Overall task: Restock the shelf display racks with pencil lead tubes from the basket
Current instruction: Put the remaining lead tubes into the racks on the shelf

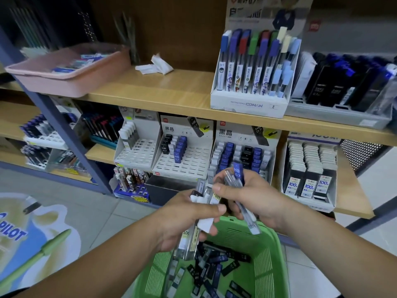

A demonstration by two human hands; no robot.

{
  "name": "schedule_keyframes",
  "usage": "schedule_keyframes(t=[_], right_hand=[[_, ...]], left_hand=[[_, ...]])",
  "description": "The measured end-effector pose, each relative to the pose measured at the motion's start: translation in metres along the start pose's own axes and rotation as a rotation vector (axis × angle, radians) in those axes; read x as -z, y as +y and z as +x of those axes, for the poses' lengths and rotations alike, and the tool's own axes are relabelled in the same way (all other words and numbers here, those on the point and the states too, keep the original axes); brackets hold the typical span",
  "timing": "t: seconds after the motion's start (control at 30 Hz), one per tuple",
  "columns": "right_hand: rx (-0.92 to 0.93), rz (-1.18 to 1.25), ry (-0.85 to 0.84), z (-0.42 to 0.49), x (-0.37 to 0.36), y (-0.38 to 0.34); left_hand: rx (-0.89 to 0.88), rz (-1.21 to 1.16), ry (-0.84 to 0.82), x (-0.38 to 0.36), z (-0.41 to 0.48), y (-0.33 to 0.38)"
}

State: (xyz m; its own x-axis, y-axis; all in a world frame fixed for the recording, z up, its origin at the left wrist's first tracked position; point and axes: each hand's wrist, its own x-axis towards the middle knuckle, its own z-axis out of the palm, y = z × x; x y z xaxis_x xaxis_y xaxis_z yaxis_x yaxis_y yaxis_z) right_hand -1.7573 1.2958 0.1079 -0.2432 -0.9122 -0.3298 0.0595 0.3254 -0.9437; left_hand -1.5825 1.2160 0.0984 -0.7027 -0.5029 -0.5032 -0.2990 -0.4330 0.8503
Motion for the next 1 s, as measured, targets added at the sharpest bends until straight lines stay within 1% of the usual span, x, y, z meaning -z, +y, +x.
schedule_keyframes(t=[0.1,0.17,0.23,0.3,0.37,0.43,0.57,0.7,0.77,0.83,0.93,1.0], right_hand=[[-0.011,0.077,0.072,0.007,-0.001,-0.006],[-0.041,0.16,0.146,0.011,-0.006,-0.006],[-0.087,0.189,0.145,0.013,-0.01,-0.005],[-0.122,0.087,0.059,0.012,-0.015,-0.005],[-0.109,-0.123,-0.027,0.012,-0.027,-0.007],[-0.078,-0.224,-0.047,0.017,-0.046,-0.009],[0.027,-0.159,0.044,0.042,-0.083,-0.026],[0.112,-0.211,0.03,0.077,-0.109,-0.045],[0.133,-0.262,0.019,0.092,-0.121,-0.053],[0.152,-0.276,0.07,0.112,-0.132,-0.061],[0.166,-0.217,0.157,0.15,-0.147,-0.071],[0.138,-0.141,0.185,0.174,-0.16,-0.077]], left_hand=[[-0.046,-0.009,0.032,0.013,-0.002,0.008],[-0.084,-0.078,0.1,0.027,-0.001,0.013],[-0.137,-0.162,0.181,0.039,0.0,0.018],[-0.197,-0.201,0.267,0.05,0.003,0.024],[-0.242,-0.201,0.314,0.063,0.005,0.029],[-0.263,-0.166,0.334,0.077,0.006,0.033],[-0.256,-0.043,0.292,0.099,0.004,0.04],[-0.284,-0.043,0.296,0.128,0.006,0.054],[-0.309,-0.054,0.326,0.145,0.009,0.059],[-0.343,-0.11,0.382,0.166,0.017,0.058],[-0.358,-0.191,0.47,0.194,0.028,0.05],[-0.362,-0.206,0.492,0.209,0.036,0.045]])
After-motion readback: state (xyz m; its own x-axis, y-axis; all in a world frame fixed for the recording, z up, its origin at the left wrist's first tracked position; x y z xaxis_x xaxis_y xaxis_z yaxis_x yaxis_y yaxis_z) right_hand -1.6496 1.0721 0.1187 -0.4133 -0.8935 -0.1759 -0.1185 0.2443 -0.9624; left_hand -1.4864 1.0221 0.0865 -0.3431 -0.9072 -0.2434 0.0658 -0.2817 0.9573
